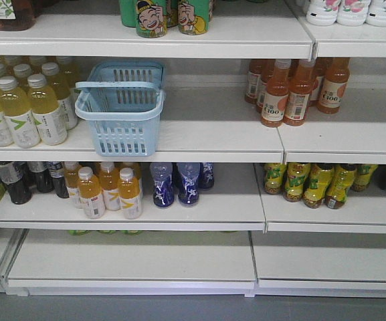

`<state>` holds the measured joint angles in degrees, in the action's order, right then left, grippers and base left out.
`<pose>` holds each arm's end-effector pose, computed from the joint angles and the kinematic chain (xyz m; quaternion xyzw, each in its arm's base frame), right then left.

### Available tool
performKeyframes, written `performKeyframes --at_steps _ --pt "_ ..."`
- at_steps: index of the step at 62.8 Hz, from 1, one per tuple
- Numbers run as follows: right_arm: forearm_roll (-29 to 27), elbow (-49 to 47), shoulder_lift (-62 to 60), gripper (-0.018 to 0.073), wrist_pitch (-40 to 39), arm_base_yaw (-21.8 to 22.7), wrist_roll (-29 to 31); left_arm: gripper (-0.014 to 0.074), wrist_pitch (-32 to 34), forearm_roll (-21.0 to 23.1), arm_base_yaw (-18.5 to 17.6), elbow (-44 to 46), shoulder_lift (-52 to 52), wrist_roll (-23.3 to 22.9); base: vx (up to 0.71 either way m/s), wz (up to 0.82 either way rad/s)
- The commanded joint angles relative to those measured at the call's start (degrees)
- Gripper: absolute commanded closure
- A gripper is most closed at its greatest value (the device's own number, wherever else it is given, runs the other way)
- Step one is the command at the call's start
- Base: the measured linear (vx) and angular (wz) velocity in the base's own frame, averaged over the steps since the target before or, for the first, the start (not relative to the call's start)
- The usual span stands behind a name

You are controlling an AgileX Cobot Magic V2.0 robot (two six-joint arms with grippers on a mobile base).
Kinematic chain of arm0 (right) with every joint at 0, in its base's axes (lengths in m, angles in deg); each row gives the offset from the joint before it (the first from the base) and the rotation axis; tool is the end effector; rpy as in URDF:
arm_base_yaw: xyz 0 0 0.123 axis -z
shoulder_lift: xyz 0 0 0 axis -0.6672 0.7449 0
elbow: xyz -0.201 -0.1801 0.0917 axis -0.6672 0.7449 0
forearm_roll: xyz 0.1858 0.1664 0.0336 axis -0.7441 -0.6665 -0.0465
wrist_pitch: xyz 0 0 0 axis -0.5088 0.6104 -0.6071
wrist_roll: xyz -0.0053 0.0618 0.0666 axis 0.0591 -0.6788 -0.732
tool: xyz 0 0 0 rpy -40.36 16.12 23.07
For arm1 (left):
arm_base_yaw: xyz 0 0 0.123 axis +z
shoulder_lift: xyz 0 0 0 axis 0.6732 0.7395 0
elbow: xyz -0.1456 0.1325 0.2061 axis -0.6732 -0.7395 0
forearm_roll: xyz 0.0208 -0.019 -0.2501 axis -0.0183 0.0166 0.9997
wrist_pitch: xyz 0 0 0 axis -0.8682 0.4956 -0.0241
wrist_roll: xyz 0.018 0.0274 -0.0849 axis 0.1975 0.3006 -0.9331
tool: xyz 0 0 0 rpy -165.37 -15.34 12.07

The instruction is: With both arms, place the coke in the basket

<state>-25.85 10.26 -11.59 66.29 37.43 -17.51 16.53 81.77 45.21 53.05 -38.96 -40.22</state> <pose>0.0566 0.0035 0.2003 -0.0054 0.6978 0.0432 0.7150 0.0572 0.0022 0.1942 -0.0039 0.7155 0.0271 0.6981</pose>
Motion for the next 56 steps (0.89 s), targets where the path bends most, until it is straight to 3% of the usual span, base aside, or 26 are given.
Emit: performKeyframes --at_steps 1,56 --pt "0.5 0.5 -0.7 0.0564 -4.2 0.3 0.1 0.0603 3.9 0.5 0.0 1.8 -1.1 -0.3 0.14 -0.06" --pt "0.5 0.5 -0.7 0.0564 -4.2 0.3 0.1 0.0603 3.9 0.5 0.0 1.8 -1.1 -0.3 0.09 -0.05"
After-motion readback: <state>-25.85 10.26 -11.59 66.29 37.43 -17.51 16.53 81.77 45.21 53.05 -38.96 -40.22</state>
